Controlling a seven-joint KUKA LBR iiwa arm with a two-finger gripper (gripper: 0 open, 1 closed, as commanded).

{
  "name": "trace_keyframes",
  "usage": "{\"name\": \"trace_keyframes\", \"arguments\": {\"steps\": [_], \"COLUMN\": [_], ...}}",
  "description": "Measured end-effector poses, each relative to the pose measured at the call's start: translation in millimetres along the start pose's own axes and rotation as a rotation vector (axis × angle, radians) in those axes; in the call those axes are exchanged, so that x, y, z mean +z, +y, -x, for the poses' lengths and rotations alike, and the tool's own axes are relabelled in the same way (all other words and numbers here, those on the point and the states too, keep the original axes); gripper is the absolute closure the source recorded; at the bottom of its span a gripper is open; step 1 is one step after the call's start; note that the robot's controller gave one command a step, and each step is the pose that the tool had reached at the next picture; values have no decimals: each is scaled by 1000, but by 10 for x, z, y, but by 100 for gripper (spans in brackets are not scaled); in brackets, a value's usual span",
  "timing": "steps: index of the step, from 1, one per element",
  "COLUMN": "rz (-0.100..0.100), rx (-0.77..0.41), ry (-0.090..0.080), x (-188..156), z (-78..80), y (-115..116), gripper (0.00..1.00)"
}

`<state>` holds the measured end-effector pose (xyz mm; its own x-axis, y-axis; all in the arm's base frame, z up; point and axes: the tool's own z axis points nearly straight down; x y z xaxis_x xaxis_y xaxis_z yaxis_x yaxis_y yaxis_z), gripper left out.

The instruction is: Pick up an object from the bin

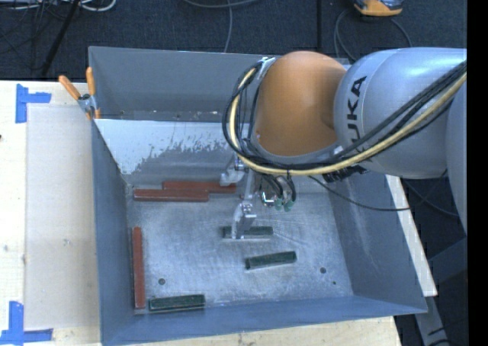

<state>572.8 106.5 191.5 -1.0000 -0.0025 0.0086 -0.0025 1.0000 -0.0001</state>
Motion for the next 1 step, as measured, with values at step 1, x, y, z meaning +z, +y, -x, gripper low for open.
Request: {"name": "trace_keyframes", "arguments": {"steps": [1], "rz": [1], "rx": [3], "ry": [-7], "x": [-45], "z": [16], "y": [-5], "gripper": [0]}}
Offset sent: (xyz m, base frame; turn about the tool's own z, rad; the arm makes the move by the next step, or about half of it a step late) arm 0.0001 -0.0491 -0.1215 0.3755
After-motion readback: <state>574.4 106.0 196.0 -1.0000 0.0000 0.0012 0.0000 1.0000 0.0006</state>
